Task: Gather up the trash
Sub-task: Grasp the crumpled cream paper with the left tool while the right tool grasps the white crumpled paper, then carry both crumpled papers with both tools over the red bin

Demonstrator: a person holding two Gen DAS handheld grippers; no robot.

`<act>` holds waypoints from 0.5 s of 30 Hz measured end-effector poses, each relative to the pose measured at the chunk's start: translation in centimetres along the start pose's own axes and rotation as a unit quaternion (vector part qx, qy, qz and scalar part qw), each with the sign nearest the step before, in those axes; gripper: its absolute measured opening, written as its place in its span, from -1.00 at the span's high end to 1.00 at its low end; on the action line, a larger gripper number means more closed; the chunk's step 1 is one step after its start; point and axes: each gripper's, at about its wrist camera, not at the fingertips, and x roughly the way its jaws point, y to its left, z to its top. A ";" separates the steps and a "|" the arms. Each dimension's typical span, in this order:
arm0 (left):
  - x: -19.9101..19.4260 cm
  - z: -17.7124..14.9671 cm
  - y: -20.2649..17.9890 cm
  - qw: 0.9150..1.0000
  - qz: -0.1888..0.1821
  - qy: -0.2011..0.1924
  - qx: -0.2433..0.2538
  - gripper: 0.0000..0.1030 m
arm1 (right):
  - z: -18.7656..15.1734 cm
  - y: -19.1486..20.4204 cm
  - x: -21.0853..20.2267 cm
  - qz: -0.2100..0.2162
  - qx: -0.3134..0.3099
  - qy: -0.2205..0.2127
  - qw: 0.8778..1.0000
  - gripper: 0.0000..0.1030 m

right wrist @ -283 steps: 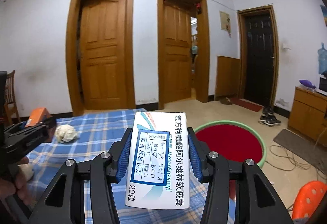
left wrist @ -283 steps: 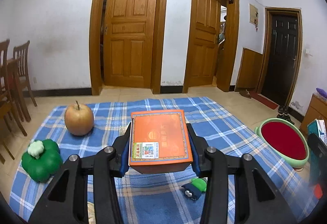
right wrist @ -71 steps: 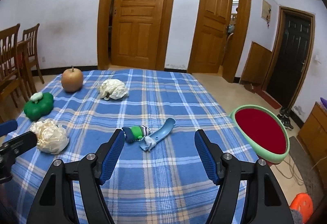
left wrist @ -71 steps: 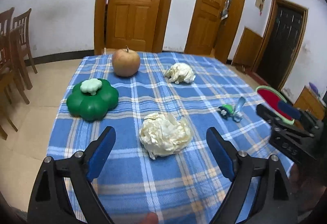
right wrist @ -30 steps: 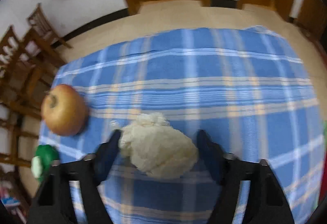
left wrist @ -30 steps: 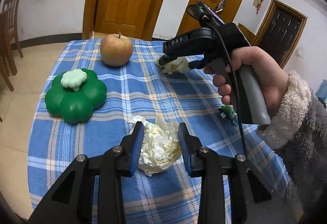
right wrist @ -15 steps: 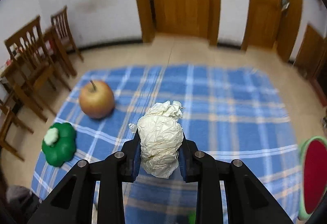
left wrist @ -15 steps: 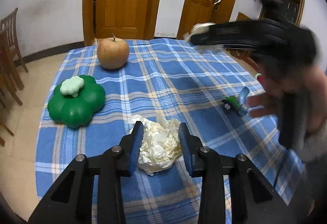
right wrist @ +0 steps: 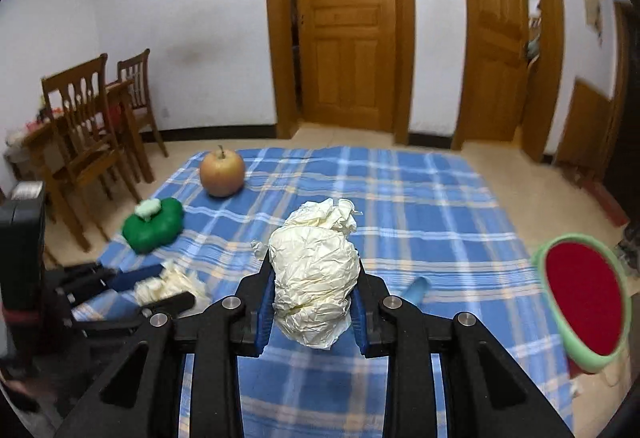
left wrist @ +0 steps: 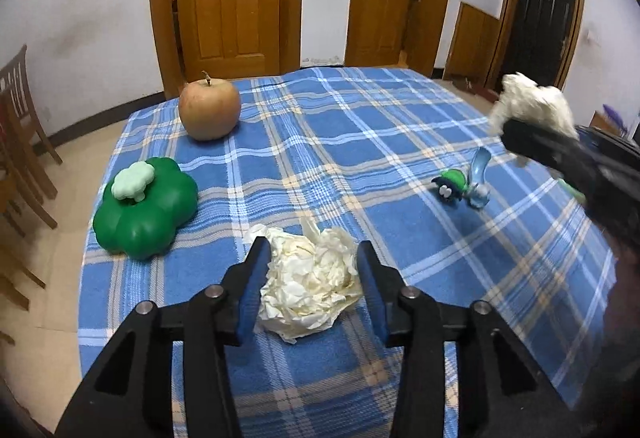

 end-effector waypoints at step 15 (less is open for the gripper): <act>0.5 -0.4 -2.3 0.995 0.070 0.008 0.063 0.22 | -3.5 0.2 -1.3 -0.044 -0.011 -0.021 0.999 0.39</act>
